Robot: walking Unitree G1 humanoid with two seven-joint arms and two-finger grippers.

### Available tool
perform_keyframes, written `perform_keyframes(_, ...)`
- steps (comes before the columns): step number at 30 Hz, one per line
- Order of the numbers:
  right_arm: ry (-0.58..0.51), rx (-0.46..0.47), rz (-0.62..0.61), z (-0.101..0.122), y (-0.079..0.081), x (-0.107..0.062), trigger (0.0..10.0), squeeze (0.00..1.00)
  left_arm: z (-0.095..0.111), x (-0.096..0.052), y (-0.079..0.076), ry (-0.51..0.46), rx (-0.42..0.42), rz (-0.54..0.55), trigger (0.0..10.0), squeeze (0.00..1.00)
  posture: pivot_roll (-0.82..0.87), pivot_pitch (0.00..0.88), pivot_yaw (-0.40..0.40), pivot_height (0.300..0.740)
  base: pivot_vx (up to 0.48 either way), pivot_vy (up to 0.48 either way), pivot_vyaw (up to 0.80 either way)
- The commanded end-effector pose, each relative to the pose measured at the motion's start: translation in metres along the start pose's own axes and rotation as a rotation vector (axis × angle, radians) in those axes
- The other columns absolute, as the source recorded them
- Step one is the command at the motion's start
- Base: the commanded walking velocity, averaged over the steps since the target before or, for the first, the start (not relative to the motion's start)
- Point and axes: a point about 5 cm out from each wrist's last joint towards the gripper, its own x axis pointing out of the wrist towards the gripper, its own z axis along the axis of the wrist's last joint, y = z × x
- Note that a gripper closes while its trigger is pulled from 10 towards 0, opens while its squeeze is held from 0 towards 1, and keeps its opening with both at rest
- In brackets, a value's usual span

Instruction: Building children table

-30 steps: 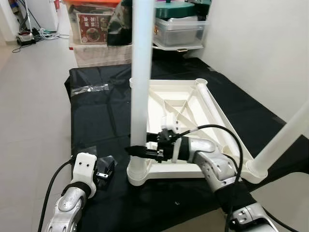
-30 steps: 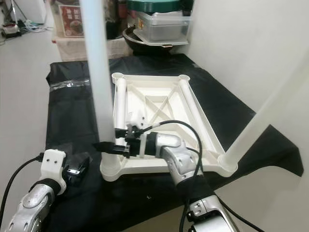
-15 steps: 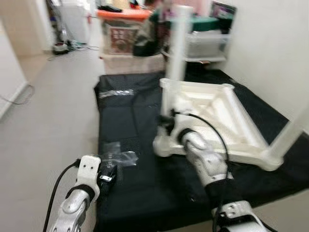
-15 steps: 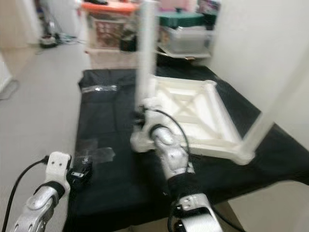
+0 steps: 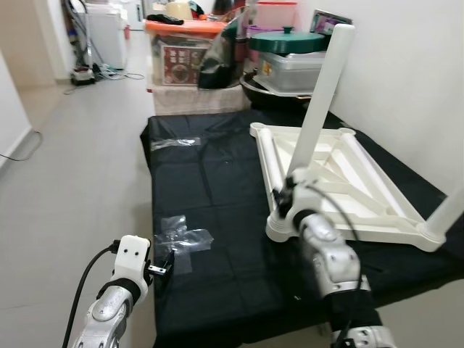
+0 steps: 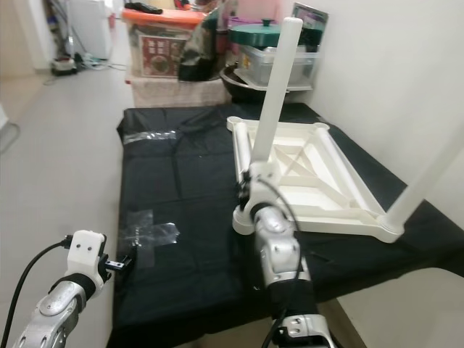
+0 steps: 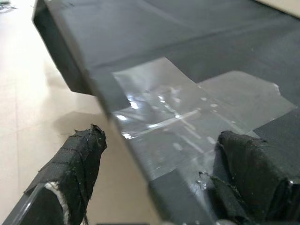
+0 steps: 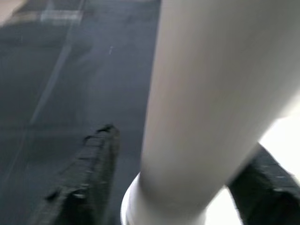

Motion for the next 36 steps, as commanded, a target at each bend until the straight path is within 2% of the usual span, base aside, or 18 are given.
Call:
perform_keyframes(1, -0.026, -0.002, 0.008, 0.01, -0.002, 0.002, 10.0, 1.0, -0.003, 0.0, 0.001, 0.019, 0.011, 0.002, 10.0, 0.0, 0.02, 0.0, -0.071, 0.74, 0.0, 0.0, 0.0)
perform_keyframes(2, -0.065, 0.006, 0.067, 0.021, 0.0, 0.006, 10.0, 0.0, -0.004, 0.0, 0.002, 0.019, 0.012, 0.005, 10.0, 0.0, 0.02, 0.0, -0.072, 0.74, 0.0, 0.0, 0.0)
perform_keyframes(3, -0.065, 0.006, 0.067, 0.021, 0.0, 0.006, 10.0, 0.0, -0.004, 0.0, 0.002, 0.019, 0.012, 0.005, 10.0, 0.0, 0.02, 0.0, -0.072, 0.74, 0.0, 0.0, 0.0)
perform_keyframes(6, -0.218, 0.012, 0.438, 0.059, 0.006, 0.008, 10.0, 0.0, -0.004, 0.0, 0.002, 0.019, 0.012, 0.009, 10.0, 0.0, 0.03, 0.0, -0.082, 0.74, 0.0, 0.0, 0.0)
perform_keyframes(7, -0.218, 0.012, 0.438, 0.059, 0.006, 0.008, 10.0, 0.0, -0.004, 0.0, 0.002, 0.019, 0.012, 0.009, 10.0, 0.0, 0.03, 0.0, -0.082, 0.74, 0.0, 0.0, 0.0)
perform_keyframes(8, -0.254, -0.022, 0.541, 0.066, 0.004, 0.008, 10.0, 0.0, -0.004, 0.0, 0.002, 0.018, 0.012, 0.011, 10.0, 0.0, 0.03, 0.0, -0.085, 0.74, 0.0, 0.0, 0.0)
perform_keyframes(14, -0.263, -0.082, 0.624, 0.068, -0.001, 0.011, 10.0, 0.0, -0.004, 0.0, 0.003, 0.015, 0.013, 0.017, 10.0, 0.0, 0.04, 0.0, -0.096, 0.74, 0.0, 0.0, 0.0)
perform_keyframes(21, -0.264, -0.143, 0.84, 0.071, 0.015, 0.013, 10.0, 0.0, -0.004, 0.0, 0.003, 0.015, 0.017, 0.018, 10.0, 0.0, 0.06, 0.0, -0.1, 0.74, 0.0, 0.0, 0.0)
perform_keyframes(22, -0.269, -0.137, 0.95, 0.071, 0.023, 0.007, 8.1, 0.0, -0.003, 0.0, 0.004, 0.013, 0.017, 0.019, 10.0, 0.0, 0.07, 0.0, -0.105, 0.74, 0.0, 0.0, 0.0)
perform_keyframes(23, -0.274, -0.145, 1.065, 0.068, 0.031, -0.001, 4.6, 0.0, -0.002, 0.0, 0.005, 0.011, 0.017, 0.023, 10.0, 0.0, 0.07, 0.0, -0.105, 0.74, 0.0, 0.0, 0.0)
perform_keyframes(24, -0.274, -0.145, 1.065, 0.068, 0.031, -0.001, 4.6, 0.0, -0.002, 0.0, 0.005, 0.011, 0.017, 0.023, 10.0, 0.0, 0.07, 0.0, -0.105, 0.74, 0.0, 0.0, 0.0)
perform_keyframes(25, -0.282, -0.16, 1.185, 0.064, 0.039, -0.01, 3.1, 0.0, -0.002, 0.0, 0.006, 0.009, 0.017, 0.027, 10.0, 0.0, 0.07, 0.0, -0.11, 0.74, 0.0, 0.0, 0.0)
perform_keyframes(26, -0.288, -0.168, 1.288, 0.058, 0.045, -0.021, 3.1, 0.0, -0.003, -0.001, 0.007, 0.01, 0.016, 0.03, 10.0, 0.0, 0.07, 0.0, -0.106, 0.74, 0.0, 0.0, 0.0)
perform_keyframes(30, -0.294, -0.174, 1.369, 0.051, 0.049, -0.031, 3.0, 0.0, -0.004, -0.002, 0.007, 0.013, 0.015, 0.03, 10.0, 0.0, 0.07, 0.0, -0.106, 0.74, 0.0, 0.0, 0.0)
perform_keyframes(31, -0.3, -0.159, 1.361, 0.045, 0.048, -0.033, 0.0, 0.0, -0.005, -0.002, 0.005, 0.017, 0.015, 0.025, 10.0, 0.0, 0.06, 0.0, -0.098, 0.74, 0.0, 0.0, 0.0)
perform_keyframes(32, -0.3, -0.159, 1.361, 0.045, 0.048, -0.033, 0.0, 0.0, -0.005, -0.002, 0.005, 0.017, 0.015, 0.025, 10.0, 0.0, 0.06, 0.0, -0.098, 0.74, 0.0, 0.0, 0.0)
perform_keyframes(34, -0.291, -0.128, 1.303, 0.039, 0.046, -0.031, 0.0, 0.0, -0.006, -0.001, 0.003, 0.02, 0.014, 0.02, 10.0, 0.0, 0.05, 0.0, -0.094, 0.74, 0.0, 0.0, 0.0)
perform_keyframes(36, -0.267, -0.09, 1.059, 0.03, 0.039, -0.015, 0.0, 0.0, -0.006, -0.001, 0.002, 0.022, 0.014, 0.014, 10.0, 0.0, 0.04, 0.0, -0.091, 0.74, 0.0, 0.0, 0.0)
